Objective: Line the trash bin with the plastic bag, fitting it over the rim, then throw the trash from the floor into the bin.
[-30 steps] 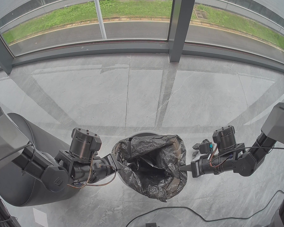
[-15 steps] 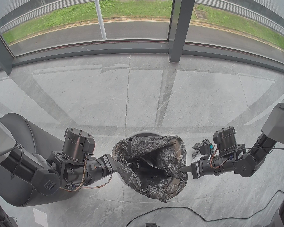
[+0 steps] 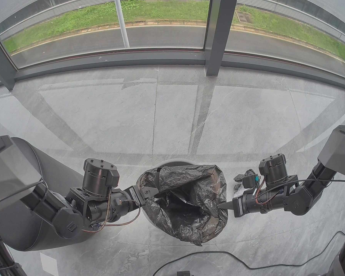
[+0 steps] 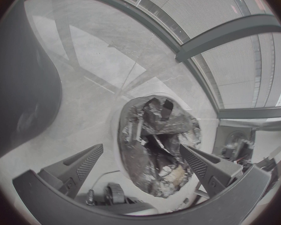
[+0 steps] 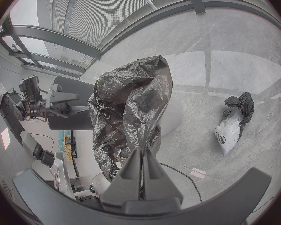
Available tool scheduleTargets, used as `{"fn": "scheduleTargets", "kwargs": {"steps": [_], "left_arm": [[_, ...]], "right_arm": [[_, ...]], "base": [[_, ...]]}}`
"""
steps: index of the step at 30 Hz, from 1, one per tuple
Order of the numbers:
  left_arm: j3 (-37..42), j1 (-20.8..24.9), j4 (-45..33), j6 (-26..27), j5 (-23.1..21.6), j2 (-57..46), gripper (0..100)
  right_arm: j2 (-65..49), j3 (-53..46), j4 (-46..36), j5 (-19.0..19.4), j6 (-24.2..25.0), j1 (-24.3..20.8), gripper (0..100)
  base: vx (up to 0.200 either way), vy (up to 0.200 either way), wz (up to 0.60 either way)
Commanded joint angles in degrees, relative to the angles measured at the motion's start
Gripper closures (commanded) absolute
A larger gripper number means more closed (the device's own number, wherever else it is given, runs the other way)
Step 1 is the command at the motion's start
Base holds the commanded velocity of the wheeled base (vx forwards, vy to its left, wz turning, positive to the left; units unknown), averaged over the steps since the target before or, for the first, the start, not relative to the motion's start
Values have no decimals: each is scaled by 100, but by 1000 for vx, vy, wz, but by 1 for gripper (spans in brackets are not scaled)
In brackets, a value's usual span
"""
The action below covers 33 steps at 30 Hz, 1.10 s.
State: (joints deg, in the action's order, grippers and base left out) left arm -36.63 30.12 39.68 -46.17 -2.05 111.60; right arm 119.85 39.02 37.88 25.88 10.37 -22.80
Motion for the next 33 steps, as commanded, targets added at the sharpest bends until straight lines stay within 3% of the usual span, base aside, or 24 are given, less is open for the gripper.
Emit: {"fn": "scheduleTargets", "kwargs": {"steps": [1, 5, 16, 21, 33], "left_arm": [[-19, -68, 189, 328, 460, 617, 0], [95, -94, 330, 521, 864, 582, 0], [104, -68, 347, 653, 934, 617, 0], [69, -77, 365, 934, 1497, 661, 0], [7, -15, 365, 1171, 1558, 714, 0]], "right_arm": [[-5, 0, 0, 5, 0, -6, 100], [4, 0, 0, 5, 0, -6, 100], [4, 0, 0, 5, 0, -6, 100], [21, 0, 0, 5, 0, -6, 100], [21, -9, 0, 5, 0, -6, 100]], "base": [[0, 0, 0], [0, 0, 0], [0, 0, 0], [0, 0, 0], [0, 0, 0]]}}
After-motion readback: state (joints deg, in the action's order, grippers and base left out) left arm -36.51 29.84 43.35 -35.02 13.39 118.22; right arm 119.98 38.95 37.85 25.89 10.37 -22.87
